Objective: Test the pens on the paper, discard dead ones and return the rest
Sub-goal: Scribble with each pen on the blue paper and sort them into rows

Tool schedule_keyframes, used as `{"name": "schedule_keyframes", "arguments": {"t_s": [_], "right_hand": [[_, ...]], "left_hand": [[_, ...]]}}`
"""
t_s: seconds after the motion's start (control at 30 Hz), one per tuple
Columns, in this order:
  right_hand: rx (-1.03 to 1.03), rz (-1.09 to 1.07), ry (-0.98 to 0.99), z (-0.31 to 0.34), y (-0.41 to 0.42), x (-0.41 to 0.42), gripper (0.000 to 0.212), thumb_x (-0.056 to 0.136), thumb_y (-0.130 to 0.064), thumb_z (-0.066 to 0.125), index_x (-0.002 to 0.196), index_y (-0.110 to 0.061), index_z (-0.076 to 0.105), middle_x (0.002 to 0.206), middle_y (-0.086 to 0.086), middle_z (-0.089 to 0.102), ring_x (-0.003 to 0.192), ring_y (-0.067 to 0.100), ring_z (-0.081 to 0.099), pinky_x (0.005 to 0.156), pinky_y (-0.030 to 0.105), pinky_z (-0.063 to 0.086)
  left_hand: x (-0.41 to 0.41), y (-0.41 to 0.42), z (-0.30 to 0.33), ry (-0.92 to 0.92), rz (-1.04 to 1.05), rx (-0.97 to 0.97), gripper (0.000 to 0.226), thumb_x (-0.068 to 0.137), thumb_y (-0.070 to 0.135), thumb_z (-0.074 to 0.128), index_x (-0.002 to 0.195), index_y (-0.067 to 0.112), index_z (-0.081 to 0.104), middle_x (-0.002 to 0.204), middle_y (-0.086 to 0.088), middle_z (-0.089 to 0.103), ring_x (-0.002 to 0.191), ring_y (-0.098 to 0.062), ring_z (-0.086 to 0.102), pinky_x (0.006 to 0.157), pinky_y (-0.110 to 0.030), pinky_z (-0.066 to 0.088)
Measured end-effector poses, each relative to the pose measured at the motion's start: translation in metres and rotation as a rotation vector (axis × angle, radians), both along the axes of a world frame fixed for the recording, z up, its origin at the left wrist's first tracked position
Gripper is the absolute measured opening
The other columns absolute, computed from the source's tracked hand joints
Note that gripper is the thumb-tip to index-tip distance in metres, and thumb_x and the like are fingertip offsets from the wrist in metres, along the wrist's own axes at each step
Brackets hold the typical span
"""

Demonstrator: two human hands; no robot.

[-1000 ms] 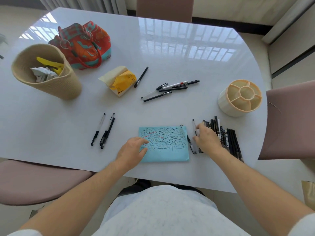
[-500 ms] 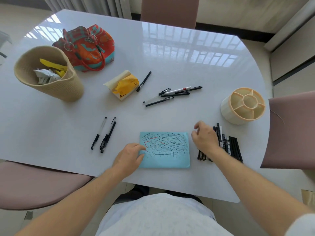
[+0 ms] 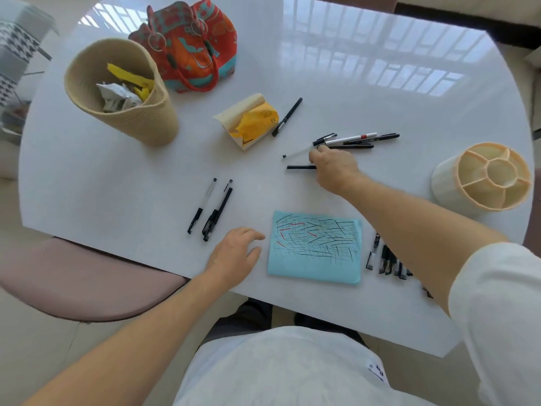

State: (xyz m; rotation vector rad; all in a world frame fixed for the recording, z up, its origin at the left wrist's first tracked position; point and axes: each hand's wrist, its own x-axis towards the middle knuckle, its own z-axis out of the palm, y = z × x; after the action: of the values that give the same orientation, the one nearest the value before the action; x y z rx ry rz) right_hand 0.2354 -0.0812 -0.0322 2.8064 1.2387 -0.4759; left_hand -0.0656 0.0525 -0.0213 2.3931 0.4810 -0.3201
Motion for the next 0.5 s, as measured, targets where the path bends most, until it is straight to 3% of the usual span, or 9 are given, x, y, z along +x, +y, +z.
{"name": "schedule_keyframes", "arguments": {"t_s": [0.1, 0.17, 0.27, 0.4, 0.5], "right_hand": [[0.118, -0.165, 0.124, 0.008, -0.016, -0.014, 0.03, 0.084, -0.009, 0.057, 0.113, -0.014, 0.063, 0.112, 0.009, 0.06, 0.093, 0.034, 0.063, 0.075, 0.036, 0.049], [0.384, -0.385, 0.272, 0.023, -0.034, -0.031, 0.019, 0.081, -0.011, 0.062, 0.099, -0.014, 0.068, 0.097, 0.006, 0.064, 0.084, 0.025, 0.063, 0.076, 0.032, 0.05], [0.722, -0.747, 0.628, 0.049, -0.064, -0.074, 0.01, 0.08, -0.01, 0.061, 0.082, -0.015, 0.069, 0.067, 0.001, 0.072, 0.063, 0.016, 0.071, 0.063, 0.026, 0.056], [0.926, -0.912, 0.964, 0.063, -0.1, -0.136, 0.008, 0.092, -0.004, 0.066, 0.086, -0.001, 0.071, 0.068, 0.014, 0.066, 0.059, 0.032, 0.065, 0.063, 0.041, 0.058], [0.964, -0.97, 1.032, 0.064, -0.119, -0.173, 0.014, 0.097, -0.003, 0.062, 0.088, 0.001, 0.072, 0.071, 0.015, 0.068, 0.058, 0.028, 0.062, 0.058, 0.035, 0.056]], "left_hand": [[0.006, 0.0, 0.005, -0.016, 0.04, -0.074, 0.027, 0.095, 0.024, 0.059, 0.122, 0.026, 0.064, 0.117, 0.011, 0.062, 0.105, -0.007, 0.056, 0.091, -0.034, 0.051], [0.015, -0.005, 0.01, -0.037, 0.083, -0.159, 0.028, 0.095, 0.027, 0.061, 0.122, 0.029, 0.064, 0.115, 0.015, 0.062, 0.099, 0.0, 0.058, 0.089, -0.031, 0.052], [0.033, -0.02, 0.023, -0.041, 0.11, -0.351, 0.032, 0.095, 0.033, 0.061, 0.128, 0.034, 0.06, 0.115, 0.022, 0.062, 0.094, 0.004, 0.06, 0.087, -0.024, 0.051], [0.054, -0.048, 0.036, 0.029, 0.02, -0.552, 0.035, 0.098, 0.031, 0.059, 0.133, 0.035, 0.056, 0.107, 0.017, 0.068, 0.083, -0.003, 0.066, 0.082, -0.025, 0.053], [0.059, -0.065, 0.041, 0.085, -0.147, -0.543, 0.016, 0.098, 0.029, 0.056, 0.107, 0.032, 0.069, 0.081, 0.011, 0.07, 0.07, -0.007, 0.065, 0.071, -0.024, 0.053]]}}
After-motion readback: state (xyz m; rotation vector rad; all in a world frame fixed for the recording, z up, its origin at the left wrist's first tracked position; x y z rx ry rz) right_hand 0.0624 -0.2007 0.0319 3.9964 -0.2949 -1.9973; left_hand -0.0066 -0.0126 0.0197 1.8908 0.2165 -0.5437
